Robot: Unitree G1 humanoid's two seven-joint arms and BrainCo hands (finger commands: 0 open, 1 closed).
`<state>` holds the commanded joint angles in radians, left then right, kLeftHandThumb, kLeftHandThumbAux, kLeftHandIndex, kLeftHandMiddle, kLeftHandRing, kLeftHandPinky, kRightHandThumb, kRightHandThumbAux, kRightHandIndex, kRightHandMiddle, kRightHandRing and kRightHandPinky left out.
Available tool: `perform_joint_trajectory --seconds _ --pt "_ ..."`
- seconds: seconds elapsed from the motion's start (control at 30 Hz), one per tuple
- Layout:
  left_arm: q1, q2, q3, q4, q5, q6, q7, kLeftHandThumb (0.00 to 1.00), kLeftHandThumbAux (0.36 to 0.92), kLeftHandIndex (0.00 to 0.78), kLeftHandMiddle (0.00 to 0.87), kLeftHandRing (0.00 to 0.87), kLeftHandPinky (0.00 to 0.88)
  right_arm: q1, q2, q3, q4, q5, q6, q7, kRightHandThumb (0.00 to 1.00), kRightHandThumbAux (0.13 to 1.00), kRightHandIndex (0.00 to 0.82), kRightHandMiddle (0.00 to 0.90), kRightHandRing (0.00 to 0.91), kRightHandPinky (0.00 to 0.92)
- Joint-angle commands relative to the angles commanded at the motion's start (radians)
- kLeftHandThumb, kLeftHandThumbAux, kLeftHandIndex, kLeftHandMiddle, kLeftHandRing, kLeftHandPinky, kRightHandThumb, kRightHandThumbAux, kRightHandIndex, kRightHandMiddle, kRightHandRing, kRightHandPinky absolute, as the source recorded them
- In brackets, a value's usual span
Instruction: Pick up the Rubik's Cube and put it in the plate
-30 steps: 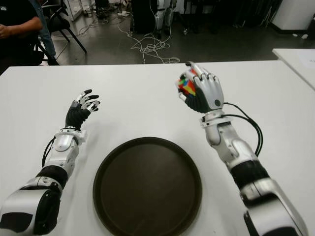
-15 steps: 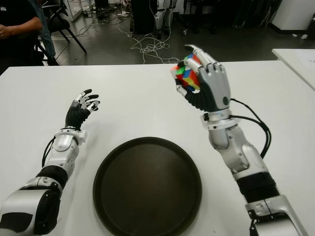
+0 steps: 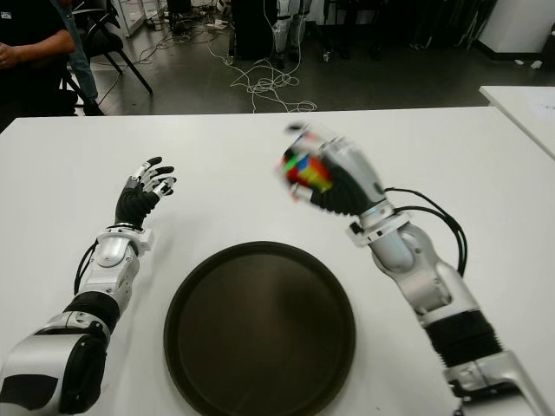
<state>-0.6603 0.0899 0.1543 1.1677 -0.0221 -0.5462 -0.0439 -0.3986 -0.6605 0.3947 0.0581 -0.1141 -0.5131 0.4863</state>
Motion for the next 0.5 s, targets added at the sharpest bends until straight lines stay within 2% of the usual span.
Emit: perform_joint_trajectory --seconds 0.07,0.13,0.33,0.5 --pt "-0.001 0.002 -0.003 0.000 0.004 0.000 0.001 0.300 0.695 0.170 0.267 0.266 0.277 -0.015 -0.023 0.007 -0.014 0.055 0.025 0.096 0.695 0.731 0.425 0.620 0.626 0.609" --pt "-0.001 0.003 -0.005 -0.001 0.007 -0.001 0.001 0.296 0.696 0.170 0.266 0.266 0.278 -0.021 -0.028 0.009 -0.021 0.110 0.042 0.167 0.694 0.732 0.425 0.619 0.623 0.600" --pt "-0.001 0.001 -0.003 0.000 0.004 -0.004 0.001 0.294 0.700 0.169 0.265 0.267 0.275 -0.028 -0.021 -0.009 -0.017 0.207 0.054 0.290 0.694 0.733 0.423 0.590 0.596 0.565" --pt "0.000 -0.001 0.000 -0.003 0.000 -0.007 0.004 0.298 0.702 0.170 0.260 0.261 0.274 -0.042 -0.002 -0.034 0.027 0.304 0.069 0.408 0.695 0.732 0.423 0.590 0.600 0.577"
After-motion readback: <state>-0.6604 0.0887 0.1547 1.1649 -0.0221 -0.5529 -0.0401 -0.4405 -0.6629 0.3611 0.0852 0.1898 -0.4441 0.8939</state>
